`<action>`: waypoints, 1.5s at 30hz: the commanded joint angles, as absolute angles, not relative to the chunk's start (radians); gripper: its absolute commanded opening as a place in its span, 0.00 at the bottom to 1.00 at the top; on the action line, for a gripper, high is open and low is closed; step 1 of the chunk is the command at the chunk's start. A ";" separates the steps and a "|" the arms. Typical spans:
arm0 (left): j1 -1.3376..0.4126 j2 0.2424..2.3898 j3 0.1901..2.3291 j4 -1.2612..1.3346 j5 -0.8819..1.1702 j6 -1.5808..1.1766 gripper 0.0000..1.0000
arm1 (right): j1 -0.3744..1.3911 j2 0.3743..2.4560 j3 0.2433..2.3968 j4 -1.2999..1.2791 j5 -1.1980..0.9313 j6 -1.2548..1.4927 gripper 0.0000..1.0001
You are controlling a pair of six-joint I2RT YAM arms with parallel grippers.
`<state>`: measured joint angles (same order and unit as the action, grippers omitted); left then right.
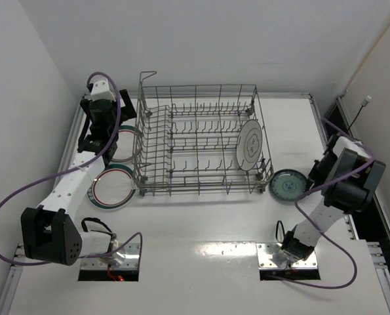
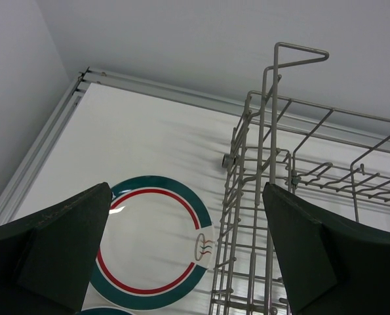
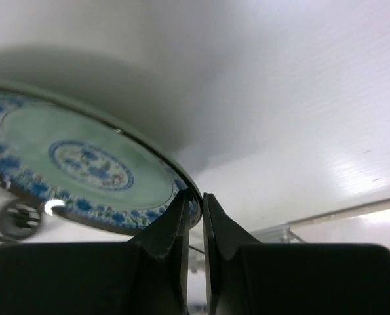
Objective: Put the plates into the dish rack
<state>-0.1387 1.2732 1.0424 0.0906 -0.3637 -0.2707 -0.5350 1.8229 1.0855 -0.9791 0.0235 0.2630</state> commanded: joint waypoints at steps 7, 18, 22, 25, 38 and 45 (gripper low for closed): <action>-0.144 1.235 1.086 0.101 -0.373 -0.262 1.00 | -0.500 1.684 1.337 -0.832 -0.011 0.446 0.00; -0.144 1.213 1.086 0.101 -0.373 -0.262 1.00 | -0.359 1.539 1.472 -0.710 0.122 0.517 0.00; -0.144 1.213 1.086 0.101 -0.373 -0.262 1.00 | -0.275 1.496 1.583 -0.767 0.256 0.482 0.00; -0.144 1.222 1.086 0.101 -0.364 -0.262 1.00 | -0.186 1.442 1.650 -0.758 0.365 0.463 0.00; -0.144 1.241 1.086 0.101 -0.345 -0.272 1.00 | 0.277 1.387 1.657 -0.641 0.569 0.309 0.00; -0.144 1.250 1.086 0.101 -0.345 -0.272 1.00 | 0.486 1.443 1.617 -0.716 0.767 0.296 0.00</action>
